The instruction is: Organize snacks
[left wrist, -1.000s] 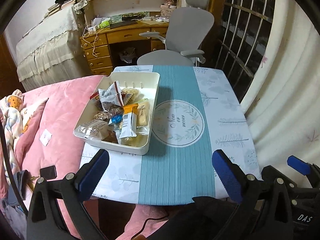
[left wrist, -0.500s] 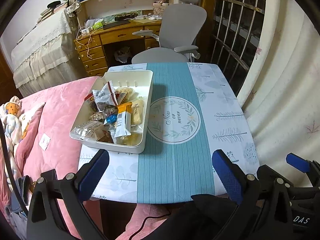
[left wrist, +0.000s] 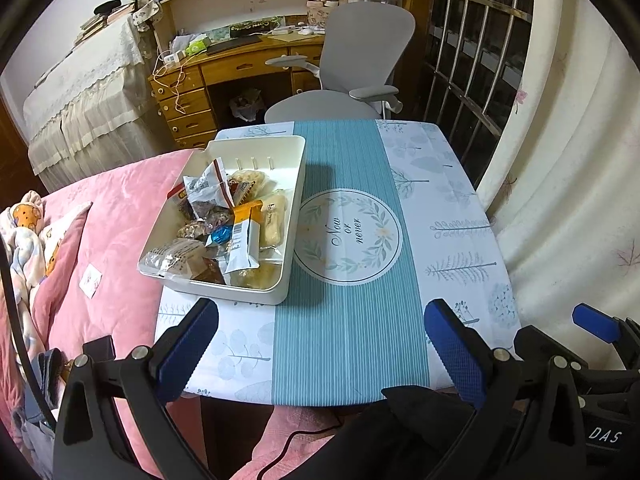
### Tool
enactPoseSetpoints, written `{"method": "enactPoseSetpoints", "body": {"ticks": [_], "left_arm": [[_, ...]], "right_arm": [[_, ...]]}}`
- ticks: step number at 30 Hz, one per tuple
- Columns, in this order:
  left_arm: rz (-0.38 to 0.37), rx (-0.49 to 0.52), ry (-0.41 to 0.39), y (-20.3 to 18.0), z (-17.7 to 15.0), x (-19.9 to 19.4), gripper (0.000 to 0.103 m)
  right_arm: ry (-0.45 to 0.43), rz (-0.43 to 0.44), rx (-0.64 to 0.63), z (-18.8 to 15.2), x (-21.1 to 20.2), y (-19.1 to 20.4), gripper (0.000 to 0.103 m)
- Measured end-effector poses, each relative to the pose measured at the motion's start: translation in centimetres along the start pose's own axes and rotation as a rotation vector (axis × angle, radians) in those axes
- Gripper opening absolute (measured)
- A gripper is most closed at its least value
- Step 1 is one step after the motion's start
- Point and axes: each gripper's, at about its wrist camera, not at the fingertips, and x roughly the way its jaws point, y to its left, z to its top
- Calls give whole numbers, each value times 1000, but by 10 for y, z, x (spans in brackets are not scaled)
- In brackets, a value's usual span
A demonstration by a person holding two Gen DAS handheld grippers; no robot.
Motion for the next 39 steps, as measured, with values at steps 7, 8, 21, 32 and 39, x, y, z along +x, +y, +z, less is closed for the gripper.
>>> {"method": "enactPoseSetpoints", "body": {"ticks": [7, 8, 21, 32, 39], "left_arm": [[-4, 27, 8, -6, 4, 4, 102], [-5, 31, 9, -6, 4, 4, 102], [-5, 43, 11, -12, 8, 7, 102], [-5, 43, 25, -4, 15, 14, 102], [-10, 45, 34, 1, 19, 20, 102]], "right_arm": [[6, -2, 22, -1, 4, -8, 101], [7, -2, 25, 0, 4, -9, 101], [14, -6, 34, 2, 6, -12, 101], [34, -6, 27, 9, 12, -8, 101], [45, -10, 30, 15, 18, -7, 101]]}}
